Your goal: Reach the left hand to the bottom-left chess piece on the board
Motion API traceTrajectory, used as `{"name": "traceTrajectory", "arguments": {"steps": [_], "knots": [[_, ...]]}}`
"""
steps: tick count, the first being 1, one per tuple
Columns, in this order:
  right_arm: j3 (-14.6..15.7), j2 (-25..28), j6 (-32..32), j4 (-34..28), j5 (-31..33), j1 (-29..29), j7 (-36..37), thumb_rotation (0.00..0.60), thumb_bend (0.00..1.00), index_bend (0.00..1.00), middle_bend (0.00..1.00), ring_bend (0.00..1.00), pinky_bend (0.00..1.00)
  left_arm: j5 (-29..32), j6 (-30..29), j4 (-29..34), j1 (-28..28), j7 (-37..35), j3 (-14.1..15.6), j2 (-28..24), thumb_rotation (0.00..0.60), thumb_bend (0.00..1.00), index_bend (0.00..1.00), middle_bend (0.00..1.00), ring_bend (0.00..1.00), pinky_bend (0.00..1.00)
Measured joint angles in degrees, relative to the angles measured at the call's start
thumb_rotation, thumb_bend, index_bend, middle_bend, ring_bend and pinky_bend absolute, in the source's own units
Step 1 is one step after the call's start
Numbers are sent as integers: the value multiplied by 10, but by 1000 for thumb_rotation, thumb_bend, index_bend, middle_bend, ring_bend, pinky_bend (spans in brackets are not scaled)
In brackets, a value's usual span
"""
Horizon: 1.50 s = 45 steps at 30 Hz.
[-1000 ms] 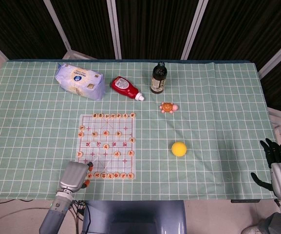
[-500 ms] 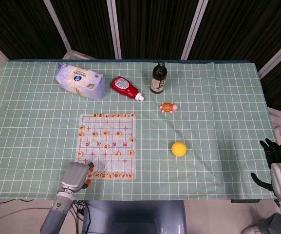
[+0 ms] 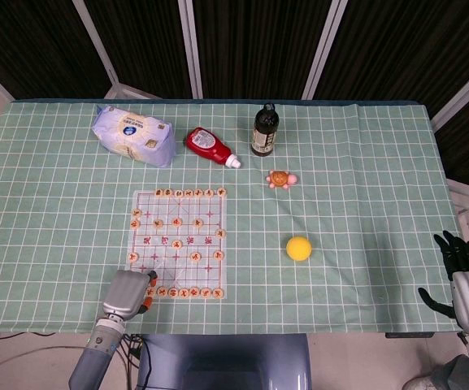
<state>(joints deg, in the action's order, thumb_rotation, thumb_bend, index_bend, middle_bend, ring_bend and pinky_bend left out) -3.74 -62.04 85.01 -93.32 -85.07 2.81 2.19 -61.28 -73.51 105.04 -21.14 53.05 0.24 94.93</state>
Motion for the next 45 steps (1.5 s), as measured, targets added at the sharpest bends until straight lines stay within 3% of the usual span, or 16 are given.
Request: {"name": "traceTrajectory", "arguments": {"steps": [12, 29, 45], "knots": [[0, -1, 3, 1, -3, 0, 2, 600, 271, 0, 0, 0, 0, 10, -3, -5, -4, -10, 6, 3, 600, 339, 493, 1000, 1000, 1000], [-1, -1, 3, 2, -2, 0, 2, 600, 271, 0, 0, 0, 0, -24, -25, 29, -4, -21, 15, -28, 600, 340, 491, 1000, 1000, 1000], [0, -1, 2, 1, -2, -1, 0, 600, 271, 0, 0, 0, 0, -18, -22, 14, 2, -46, 20, -47, 600, 339, 490, 1000, 1000, 1000]]}}
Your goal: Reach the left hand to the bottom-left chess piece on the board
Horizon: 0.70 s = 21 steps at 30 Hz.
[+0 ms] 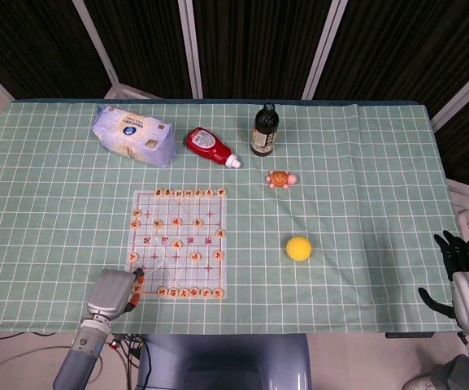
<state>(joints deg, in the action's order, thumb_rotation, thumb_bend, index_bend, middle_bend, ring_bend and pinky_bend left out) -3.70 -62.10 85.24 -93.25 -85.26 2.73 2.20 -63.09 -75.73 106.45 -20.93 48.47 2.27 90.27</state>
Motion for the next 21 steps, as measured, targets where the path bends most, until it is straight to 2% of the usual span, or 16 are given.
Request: {"name": "traceTrajectory", "arguments": {"steps": [11, 21], "knots": [[-2, -2, 2, 2, 1, 0, 1, 600, 270, 0, 0, 0, 0, 4, 4, -3, -1, 1, 2, 2, 600, 331, 482, 1000, 1000, 1000], [-3, -3, 5, 2, 1, -1, -2, 600, 271, 0, 0, 0, 0, 3, 7, -6, -2, -7, 2, 0, 600, 221, 412, 1000, 1000, 1000]]}}
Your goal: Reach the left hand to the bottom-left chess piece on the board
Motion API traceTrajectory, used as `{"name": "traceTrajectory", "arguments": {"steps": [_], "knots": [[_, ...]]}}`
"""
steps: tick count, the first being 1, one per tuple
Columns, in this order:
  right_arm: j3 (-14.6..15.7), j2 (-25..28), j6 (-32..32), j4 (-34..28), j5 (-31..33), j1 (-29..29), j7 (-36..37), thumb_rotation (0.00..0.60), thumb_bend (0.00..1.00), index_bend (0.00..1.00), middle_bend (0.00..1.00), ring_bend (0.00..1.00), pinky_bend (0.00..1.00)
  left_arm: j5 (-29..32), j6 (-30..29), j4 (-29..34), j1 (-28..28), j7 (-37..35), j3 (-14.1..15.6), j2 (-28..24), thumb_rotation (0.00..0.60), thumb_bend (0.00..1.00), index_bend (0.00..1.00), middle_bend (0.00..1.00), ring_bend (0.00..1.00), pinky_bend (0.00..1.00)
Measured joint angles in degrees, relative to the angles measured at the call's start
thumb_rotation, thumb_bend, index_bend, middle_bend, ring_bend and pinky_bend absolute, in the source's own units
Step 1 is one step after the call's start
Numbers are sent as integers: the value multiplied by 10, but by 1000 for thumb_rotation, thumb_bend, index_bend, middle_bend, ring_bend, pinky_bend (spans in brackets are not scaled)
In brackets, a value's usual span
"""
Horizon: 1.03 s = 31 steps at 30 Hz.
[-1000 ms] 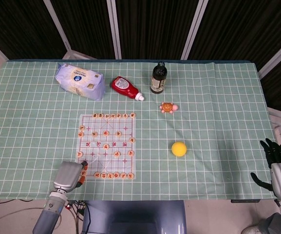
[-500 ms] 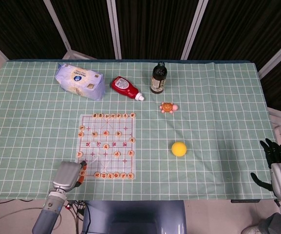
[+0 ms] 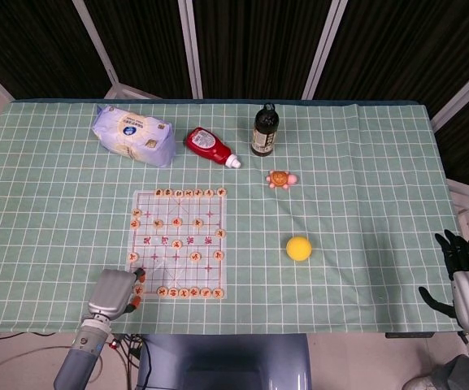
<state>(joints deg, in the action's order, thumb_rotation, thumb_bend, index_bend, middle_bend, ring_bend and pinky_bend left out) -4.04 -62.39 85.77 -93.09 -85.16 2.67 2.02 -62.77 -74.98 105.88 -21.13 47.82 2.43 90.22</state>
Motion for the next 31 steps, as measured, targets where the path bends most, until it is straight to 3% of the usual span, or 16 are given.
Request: {"name": "traceTrajectory", "arguments": {"steps": [8, 10, 11, 14, 16, 19, 21, 23, 31], "knots": [[0, -1, 1, 1, 0, 0, 1, 600, 270, 0, 0, 0, 0, -17, -6, 9, 3, -15, 2, -7, 600, 195, 377, 1000, 995, 1000], [0, -1, 1, 2, -1, 0, 2, 600, 271, 0, 0, 0, 0, -32, -13, 12, 6, -28, 2, -12, 600, 193, 356, 978, 951, 978], [0, -1, 1, 2, -1, 0, 2, 600, 270, 0, 0, 0, 0, -41, -17, 13, 8, -35, 2, -14, 600, 192, 337, 926, 894, 934], [0, 0, 1, 3, -2, 0, 1, 600, 270, 0, 0, 0, 0, -86, -37, 13, 17, -69, 7, -29, 600, 176, 214, 599, 611, 700], [0, -1, 1, 3, -3, 0, 0, 600, 271, 0, 0, 0, 0, -115, -51, 8, 24, -84, 13, -45, 600, 143, 61, 274, 319, 471], [1, -1, 2, 4, -5, 0, -3, 600, 271, 0, 0, 0, 0, -148, -73, 0, 40, -94, 27, -82, 600, 85, 0, 20, 45, 199], [1, -1, 3, 5, -6, 0, -5, 600, 270, 0, 0, 0, 0, -155, -88, -4, 51, -99, 35, -107, 600, 53, 0, 0, 0, 87], [2, -1, 4, 6, -7, 0, -7, 600, 271, 0, 0, 0, 0, -168, -108, -8, 65, -111, 42, -132, 600, 37, 0, 0, 0, 38], [3, -3, 8, 11, -13, -1, -13, 600, 271, 0, 0, 0, 0, -242, -192, -71, 116, -218, 57, -178, 600, 31, 0, 0, 0, 0]]}}
